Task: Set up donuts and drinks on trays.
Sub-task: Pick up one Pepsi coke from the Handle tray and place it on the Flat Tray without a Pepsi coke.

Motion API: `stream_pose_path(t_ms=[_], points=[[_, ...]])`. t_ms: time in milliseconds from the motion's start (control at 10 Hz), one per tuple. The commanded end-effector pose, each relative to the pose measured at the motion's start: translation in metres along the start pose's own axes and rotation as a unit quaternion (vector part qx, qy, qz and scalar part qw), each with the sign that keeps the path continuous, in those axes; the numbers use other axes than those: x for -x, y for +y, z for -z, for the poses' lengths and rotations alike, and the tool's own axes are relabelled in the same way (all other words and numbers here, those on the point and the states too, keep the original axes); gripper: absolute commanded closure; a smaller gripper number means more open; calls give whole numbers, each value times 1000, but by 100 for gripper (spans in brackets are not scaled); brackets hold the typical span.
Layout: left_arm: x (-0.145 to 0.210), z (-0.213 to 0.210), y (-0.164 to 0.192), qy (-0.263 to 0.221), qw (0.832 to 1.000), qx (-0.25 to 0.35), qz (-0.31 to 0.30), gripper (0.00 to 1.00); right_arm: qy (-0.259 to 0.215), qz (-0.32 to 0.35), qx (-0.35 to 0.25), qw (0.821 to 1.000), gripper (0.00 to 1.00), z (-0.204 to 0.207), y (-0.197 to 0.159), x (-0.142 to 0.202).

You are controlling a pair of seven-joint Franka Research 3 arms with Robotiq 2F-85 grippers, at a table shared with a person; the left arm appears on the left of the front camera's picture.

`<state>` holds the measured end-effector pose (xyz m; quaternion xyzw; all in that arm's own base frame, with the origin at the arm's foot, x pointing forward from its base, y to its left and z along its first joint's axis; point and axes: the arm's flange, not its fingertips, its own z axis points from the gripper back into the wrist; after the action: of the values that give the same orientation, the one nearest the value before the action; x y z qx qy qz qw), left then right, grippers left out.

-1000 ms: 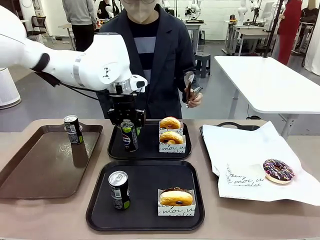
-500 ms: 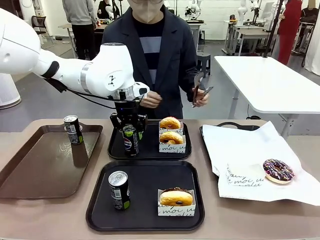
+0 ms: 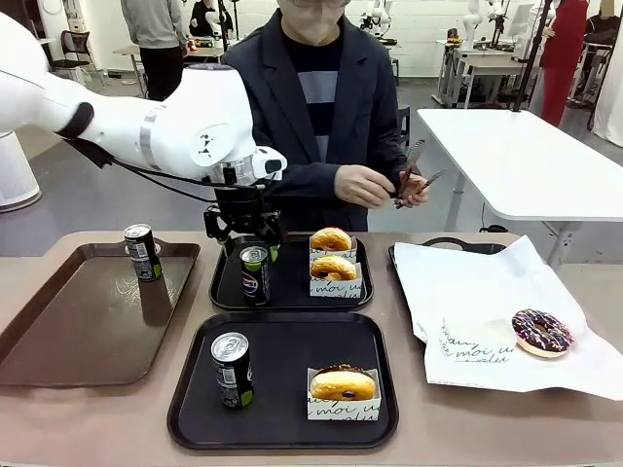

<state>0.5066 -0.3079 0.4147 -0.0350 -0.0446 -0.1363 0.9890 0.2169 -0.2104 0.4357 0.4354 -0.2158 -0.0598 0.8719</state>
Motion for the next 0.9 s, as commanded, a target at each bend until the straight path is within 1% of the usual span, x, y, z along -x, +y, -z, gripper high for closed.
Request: stream_pose_path(t_ms=[0,200,400,600,800], points=[[43,-16,15,-13,1000,-11,16,0,-13,-10,-17,1000,0,2,-1,-3],[84,-31,29,-29,999,-12,39,0,-13,-10,-17,1000,0,2,-1,-3],[123,-46,57,-55,998,-11,43,0,-13,-10,-17,1000,0,2,-1,-3],[144,-53,96,-68,998,-2,10,0,-13,-10,-17,1000,0,2,-1,-3],[153,-50,136,-70,997,9,-36,0,-13,-10,-17,1000,0,2,-1,-3]])
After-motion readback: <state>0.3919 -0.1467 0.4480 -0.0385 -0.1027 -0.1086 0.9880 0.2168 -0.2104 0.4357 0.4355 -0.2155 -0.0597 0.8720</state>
